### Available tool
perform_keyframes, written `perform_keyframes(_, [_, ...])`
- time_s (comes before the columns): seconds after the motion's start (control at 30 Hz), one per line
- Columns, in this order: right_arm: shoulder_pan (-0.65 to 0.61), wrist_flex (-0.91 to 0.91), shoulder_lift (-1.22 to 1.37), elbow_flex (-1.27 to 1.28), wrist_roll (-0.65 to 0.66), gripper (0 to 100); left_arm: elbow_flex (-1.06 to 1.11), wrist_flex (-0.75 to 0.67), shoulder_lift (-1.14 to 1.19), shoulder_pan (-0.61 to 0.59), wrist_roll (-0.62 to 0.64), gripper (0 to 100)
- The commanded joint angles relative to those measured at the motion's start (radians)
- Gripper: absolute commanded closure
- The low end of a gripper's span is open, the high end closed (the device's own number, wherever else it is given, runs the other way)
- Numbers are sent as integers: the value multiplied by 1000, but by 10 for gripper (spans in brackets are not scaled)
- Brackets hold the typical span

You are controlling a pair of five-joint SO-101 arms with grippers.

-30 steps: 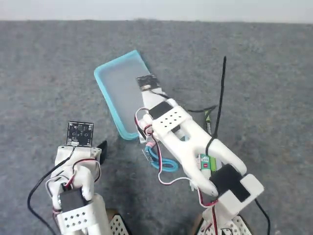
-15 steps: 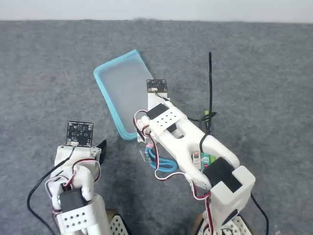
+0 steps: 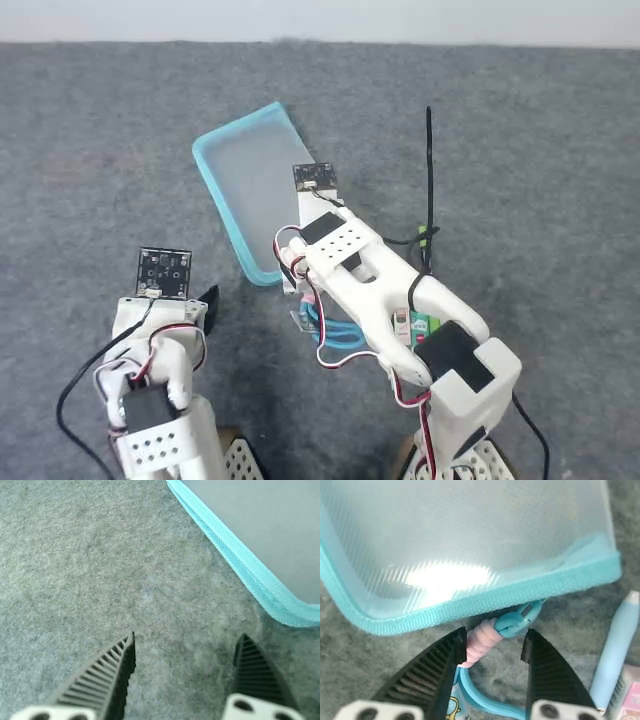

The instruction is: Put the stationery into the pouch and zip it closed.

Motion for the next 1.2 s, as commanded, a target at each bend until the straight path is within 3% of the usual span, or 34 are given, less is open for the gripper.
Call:
perform_keyframes(0.0, [-13,-5,7,2,23,800,-8,-35,-20,-2,-11,694])
perform_keyframes(0.1, [-13,-5,73,-3,23,805,-8,-35,-20,-2,-11,694])
perform_keyframes(0.33, [15,51,140,-98,35,955,-8,-32,-20,-2,-11,694])
perform_keyframes(0.5, [133,173,87,-141,192,969,-8,-34,-20,-2,-11,694])
perform_keyframes(0.73, [191,193,-157,-57,440,991,-8,-35,-20,-2,-11,694])
perform_keyframes(1.0, [197,22,-582,287,612,991,-8,-26,-20,-2,-11,694])
perform_keyframes(1.17, [200,35,-840,414,686,991,-8,0,-20,21,-15,694])
